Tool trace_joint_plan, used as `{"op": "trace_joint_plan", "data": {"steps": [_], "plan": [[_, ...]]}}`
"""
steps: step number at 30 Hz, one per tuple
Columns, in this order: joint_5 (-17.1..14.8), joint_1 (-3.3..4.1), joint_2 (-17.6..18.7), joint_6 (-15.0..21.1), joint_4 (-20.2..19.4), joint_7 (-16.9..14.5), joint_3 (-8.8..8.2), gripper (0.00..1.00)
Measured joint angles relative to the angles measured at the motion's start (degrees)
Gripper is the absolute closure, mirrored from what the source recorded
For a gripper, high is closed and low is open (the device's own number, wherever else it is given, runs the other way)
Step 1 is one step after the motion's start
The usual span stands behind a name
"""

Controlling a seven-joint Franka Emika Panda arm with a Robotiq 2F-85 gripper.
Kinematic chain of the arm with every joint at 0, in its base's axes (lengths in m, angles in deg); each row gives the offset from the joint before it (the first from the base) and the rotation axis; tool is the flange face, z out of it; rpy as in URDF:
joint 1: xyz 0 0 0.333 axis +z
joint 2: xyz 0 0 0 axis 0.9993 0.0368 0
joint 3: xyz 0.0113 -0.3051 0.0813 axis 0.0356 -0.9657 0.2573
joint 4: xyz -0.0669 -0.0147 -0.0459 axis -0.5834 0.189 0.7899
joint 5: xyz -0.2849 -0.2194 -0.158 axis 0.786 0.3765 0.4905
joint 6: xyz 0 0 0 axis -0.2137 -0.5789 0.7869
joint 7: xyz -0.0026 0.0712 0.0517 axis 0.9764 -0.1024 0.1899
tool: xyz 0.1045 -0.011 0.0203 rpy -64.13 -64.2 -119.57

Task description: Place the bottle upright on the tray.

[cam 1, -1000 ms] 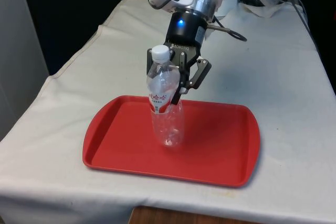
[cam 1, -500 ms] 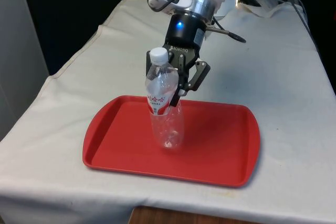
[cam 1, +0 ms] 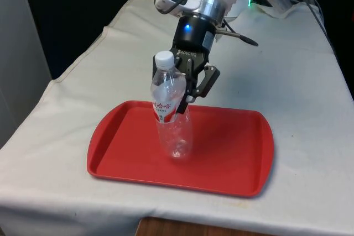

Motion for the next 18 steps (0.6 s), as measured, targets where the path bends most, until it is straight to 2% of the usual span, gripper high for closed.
{"op": "trace_joint_plan", "data": {"steps": [18], "plan": [[-2.1, 0.0, 3.3, -1.1, 3.3, 0.1, -0.11, 0.83]]}}
